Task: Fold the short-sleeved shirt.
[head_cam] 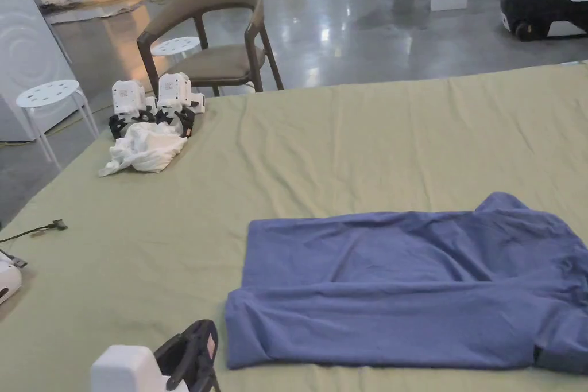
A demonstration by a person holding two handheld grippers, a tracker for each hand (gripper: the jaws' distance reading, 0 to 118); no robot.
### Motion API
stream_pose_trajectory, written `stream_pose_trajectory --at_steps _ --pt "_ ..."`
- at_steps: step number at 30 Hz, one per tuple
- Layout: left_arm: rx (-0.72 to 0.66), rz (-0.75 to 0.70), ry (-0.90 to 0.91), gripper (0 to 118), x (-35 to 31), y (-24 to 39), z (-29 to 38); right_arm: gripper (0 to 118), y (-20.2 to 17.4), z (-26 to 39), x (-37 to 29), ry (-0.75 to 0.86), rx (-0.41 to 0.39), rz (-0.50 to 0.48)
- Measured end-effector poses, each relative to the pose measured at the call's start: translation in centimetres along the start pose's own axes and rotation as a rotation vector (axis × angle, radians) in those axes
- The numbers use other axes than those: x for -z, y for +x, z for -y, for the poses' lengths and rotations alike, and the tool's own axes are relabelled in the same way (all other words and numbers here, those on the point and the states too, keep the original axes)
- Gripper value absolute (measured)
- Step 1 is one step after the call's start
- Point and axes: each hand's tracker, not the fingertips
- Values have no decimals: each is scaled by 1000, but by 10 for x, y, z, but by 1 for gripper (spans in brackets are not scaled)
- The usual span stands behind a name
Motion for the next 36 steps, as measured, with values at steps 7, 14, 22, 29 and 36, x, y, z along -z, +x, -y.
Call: stream_pose_trajectory --at_steps 7,14,22,29,36 --pt "-97 -61 -292 61 141 -49 60 0 14 22 4 -87 44 24" --pt "-134 -105 -357 32 191 -57 85 0 47 55 -2 -170 109 109" --pt "142 -137 -434 3 201 -23 84 86 93 56 97 -302 190 176" --pt "62 -99 -457 3 205 -39 82 59 143 94 210 -431 318 328" --pt "113 -88 -479 2 203 -36 74 7 128 84 196 -412 194 315"
